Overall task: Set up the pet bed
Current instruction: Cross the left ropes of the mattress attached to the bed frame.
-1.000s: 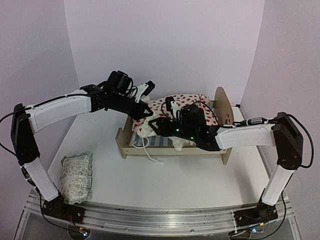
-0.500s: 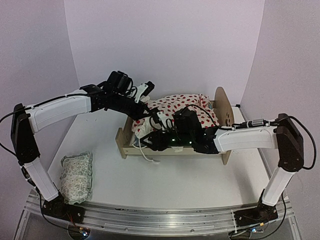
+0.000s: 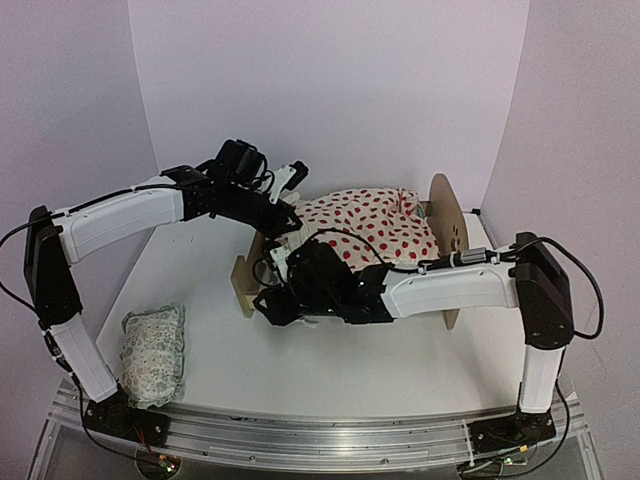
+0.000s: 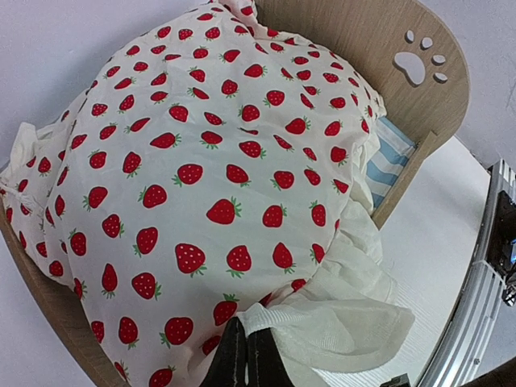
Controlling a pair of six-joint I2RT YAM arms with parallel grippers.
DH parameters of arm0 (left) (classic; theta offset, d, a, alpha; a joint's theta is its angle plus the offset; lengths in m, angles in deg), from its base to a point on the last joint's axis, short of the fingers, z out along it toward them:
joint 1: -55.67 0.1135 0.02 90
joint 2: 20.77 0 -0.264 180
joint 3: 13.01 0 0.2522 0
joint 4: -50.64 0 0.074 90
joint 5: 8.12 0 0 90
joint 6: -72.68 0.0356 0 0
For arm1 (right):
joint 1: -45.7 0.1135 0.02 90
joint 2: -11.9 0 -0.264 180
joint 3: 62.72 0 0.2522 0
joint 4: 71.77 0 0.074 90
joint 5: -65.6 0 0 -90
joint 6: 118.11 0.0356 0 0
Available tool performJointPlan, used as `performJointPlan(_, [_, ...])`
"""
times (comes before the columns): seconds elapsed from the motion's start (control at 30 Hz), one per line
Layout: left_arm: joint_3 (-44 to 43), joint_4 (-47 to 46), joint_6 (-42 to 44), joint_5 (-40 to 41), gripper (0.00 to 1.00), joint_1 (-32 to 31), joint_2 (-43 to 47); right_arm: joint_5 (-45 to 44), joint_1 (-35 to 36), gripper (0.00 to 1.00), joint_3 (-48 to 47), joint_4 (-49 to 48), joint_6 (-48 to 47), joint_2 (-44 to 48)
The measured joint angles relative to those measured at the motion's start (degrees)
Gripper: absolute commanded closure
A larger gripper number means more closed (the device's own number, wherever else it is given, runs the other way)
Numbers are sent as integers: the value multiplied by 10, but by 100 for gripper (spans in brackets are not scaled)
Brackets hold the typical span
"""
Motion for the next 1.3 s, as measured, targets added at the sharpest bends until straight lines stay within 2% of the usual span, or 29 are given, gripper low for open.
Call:
performJointPlan(0.23, [-1,5,0,42,100,-1,-3,-104,18,53,13,-6,-18,-9])
performJointPlan(0.47, [-36,10,6,43,100,0,-20,-166,6,53,54,-32,-15,-9])
performJointPlan(0.67, [-45,14,11,42,100,0,-26,-204,-7,43,52,-68,-9,-12])
performJointPlan(0.77, [-45,14,11,40,100,0,-26,-212,-13,42,47,-78,-9,-18])
performJointPlan(0.87, [-45,14,10,39,100,0,-26,-217,-17,49,36,-90,-9,-33])
performJointPlan(1.2, [-45,14,10,39,100,0,-26,-217,-20,88,3,-119,-13,-75])
performJointPlan(1.3, [-45,14,10,39,100,0,-26,-216,-21,95,-9,-128,-12,-78])
